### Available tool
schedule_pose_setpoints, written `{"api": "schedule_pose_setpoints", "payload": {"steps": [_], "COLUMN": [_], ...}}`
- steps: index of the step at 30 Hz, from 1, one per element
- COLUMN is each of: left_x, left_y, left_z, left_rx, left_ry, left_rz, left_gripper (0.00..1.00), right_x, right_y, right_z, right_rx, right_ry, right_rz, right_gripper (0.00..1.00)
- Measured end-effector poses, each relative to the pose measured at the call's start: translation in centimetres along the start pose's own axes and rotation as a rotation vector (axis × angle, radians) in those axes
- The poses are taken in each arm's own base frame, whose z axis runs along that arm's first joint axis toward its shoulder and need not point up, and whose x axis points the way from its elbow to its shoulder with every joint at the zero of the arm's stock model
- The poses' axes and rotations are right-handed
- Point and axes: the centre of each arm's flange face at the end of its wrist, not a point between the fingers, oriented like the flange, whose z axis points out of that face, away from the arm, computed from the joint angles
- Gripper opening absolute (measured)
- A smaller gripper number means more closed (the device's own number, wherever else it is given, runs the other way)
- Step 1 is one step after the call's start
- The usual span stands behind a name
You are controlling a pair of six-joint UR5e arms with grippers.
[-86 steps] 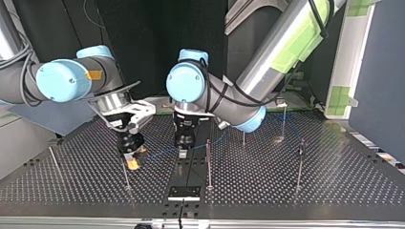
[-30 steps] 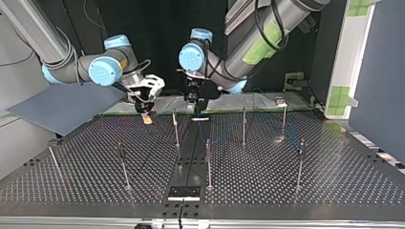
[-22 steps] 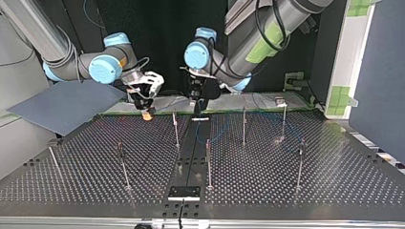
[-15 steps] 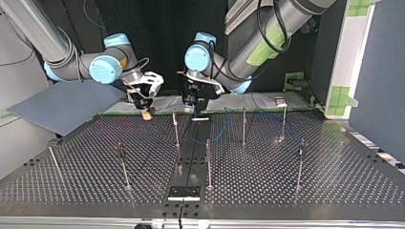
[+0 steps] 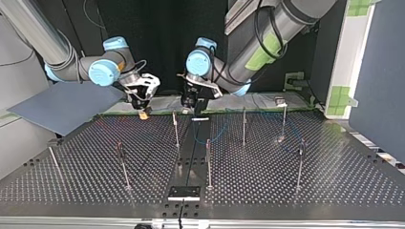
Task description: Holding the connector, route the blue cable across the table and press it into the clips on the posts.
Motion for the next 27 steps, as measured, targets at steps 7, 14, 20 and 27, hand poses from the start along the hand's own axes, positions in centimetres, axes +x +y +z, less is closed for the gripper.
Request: {"api": "schedule_pose_setpoints", "payload": {"steps": [7, 14, 20, 27], "left_x": [0.2, -1.2, -0.5, 0.3], "left_y": [0.1, 0.9, 2.1, 3.3], "left_z": [1.0, 2.3, 3.5, 5.4], "left_rx": [0.013, 0.002, -0.013, -0.040], "left_ry": [-0.023, -0.048, -0.023, 0.008], "left_rz": [-0.018, -0.024, -0.009, 0.003], "left_gripper": [0.00, 0.00, 0.00, 0.00], "right_x": [-0.4, -0.2, -0.2, -0.4], "right_y": [0.4, 1.4, 2.4, 3.6], "right_z": [0.4, 0.8, 1.1, 1.7], "right_rx": [0.013, 0.005, 0.000, -0.010], "right_ry": [0.002, 0.026, 0.034, 0.037], "right_rz": [0.005, 0.017, 0.027, 0.035], "right_gripper": [0.00, 0.00, 0.00, 0.00]}}
